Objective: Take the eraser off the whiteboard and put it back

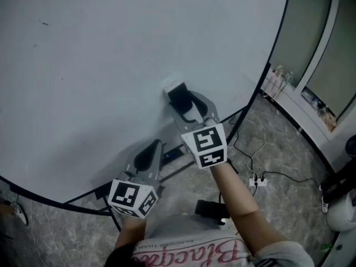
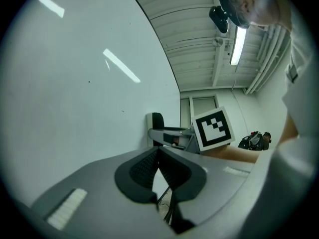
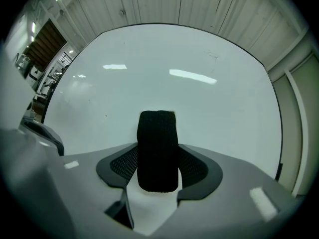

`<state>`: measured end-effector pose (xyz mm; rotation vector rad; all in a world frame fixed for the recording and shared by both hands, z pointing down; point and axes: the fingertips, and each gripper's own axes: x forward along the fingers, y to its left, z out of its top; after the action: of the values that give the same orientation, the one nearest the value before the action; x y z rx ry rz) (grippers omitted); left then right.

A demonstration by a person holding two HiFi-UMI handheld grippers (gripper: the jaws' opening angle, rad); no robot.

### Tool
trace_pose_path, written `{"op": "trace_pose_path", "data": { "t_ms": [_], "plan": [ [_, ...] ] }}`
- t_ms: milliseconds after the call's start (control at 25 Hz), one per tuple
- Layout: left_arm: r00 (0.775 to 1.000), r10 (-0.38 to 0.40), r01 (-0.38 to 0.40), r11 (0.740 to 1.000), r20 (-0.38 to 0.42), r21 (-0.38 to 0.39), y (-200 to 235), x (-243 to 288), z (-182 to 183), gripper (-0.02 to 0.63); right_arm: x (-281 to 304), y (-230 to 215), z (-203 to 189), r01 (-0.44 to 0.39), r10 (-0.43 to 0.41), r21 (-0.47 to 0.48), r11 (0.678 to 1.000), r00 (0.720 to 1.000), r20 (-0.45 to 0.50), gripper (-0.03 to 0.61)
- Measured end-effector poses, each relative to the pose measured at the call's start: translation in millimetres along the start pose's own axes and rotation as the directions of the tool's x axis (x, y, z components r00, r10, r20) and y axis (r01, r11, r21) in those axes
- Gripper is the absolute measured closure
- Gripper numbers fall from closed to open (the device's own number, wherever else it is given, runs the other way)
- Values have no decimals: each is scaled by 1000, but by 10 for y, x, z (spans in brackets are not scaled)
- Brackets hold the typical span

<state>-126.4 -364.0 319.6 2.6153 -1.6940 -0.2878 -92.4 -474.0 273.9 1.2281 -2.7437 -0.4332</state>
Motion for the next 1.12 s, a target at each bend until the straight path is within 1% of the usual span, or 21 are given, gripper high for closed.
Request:
{"op": "trace_pose_path", "data": {
  "t_ms": [40,160,240,440,480,560,640,720,760,880,1120],
  "plan": [
    [1000,-1,1,1000,-1,1,-3,0,-2,614,6,8,2,-3,3,-4,1000,1000,8,341],
    [1000,-2,2,1000,-3,2,-4,-7,-10,614,-6,37,6,-24,24,5,1000,999,36,314],
    [1000,-1,1,1000,-2,0,-1,-16,-4,614,-54,55,2,-35,34,11,999,998,49,314],
    [1000,-6,6,1000,0,-8,-13,-17,-21,614,-259,52,-90,-5,5,24,1000,1000,21,316],
    [1000,-10,10,1000,0,-10,-22,-13,-28,614,-315,55,-111,3,-4,28,1000,1000,14,338],
    [1000,-17,17,1000,-1,-14,-42,-3,-40,614,-438,86,-140,9,-9,40,999,1000,10,421],
    [1000,-25,25,1000,-3,-17,-61,8,-49,614,-569,138,-159,7,-7,55,998,1000,9,479],
    [999,-33,33,999,-4,-19,-80,19,-60,614,-697,175,-182,5,-5,84,996,1000,4,550],
    [999,-36,36,999,-5,-21,-87,23,-64,614,-745,192,-182,-2,1,104,995,1000,11,575],
    [999,-44,44,999,-5,-27,-100,35,-72,614,-836,254,-185,-31,29,142,989,999,20,575],
    [998,-58,57,998,-1,-29,-124,57,-73,614,-1017,391,-229,-31,31,98,995,1000,5,578]
  ]
}}
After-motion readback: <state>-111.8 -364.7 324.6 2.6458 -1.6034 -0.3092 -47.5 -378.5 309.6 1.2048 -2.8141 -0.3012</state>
